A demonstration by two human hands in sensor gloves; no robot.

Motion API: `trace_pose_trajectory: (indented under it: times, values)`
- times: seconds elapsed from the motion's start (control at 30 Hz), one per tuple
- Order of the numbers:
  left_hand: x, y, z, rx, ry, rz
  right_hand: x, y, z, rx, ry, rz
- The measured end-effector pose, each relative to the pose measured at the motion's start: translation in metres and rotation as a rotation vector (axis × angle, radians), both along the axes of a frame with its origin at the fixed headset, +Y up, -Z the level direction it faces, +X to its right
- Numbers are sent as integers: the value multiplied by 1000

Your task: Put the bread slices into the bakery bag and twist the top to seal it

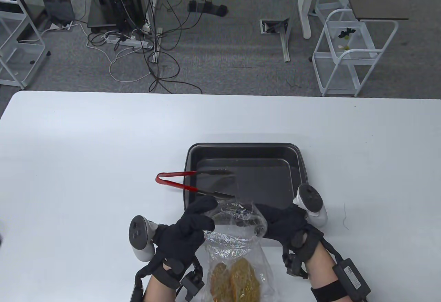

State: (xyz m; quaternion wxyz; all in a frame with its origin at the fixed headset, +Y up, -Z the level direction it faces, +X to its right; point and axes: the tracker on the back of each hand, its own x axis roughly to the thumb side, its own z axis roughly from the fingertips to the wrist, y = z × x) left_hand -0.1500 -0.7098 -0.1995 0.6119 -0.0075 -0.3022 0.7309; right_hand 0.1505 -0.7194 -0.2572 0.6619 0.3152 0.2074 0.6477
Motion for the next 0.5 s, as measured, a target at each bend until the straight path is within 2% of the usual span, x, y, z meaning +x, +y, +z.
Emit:
trace_pose_trajectory:
  times: [0.17, 0.27, 0.33, 0.4, 0.47, 0.5]
  values:
    - [-31, 0, -1, -42, 183, 24, 27, 22, -2, 131, -224, -82]
    - [-33, -6, -5, -92, 221, -32, 37, 35, -2, 224, -255, -20]
    - [-32, -13, -6, -119, 219, 24, 40, 39, 0, 225, -281, -52]
    - [-30, -16, -9, -126, 168, 61, 39, 40, 1, 159, -281, -157]
    - [-25, -19, -12, -137, 56, 2, 37, 40, 1, 133, -254, -224]
    - [-20, -21, -13, -133, -51, -71, 35, 40, 3, 133, -255, -245]
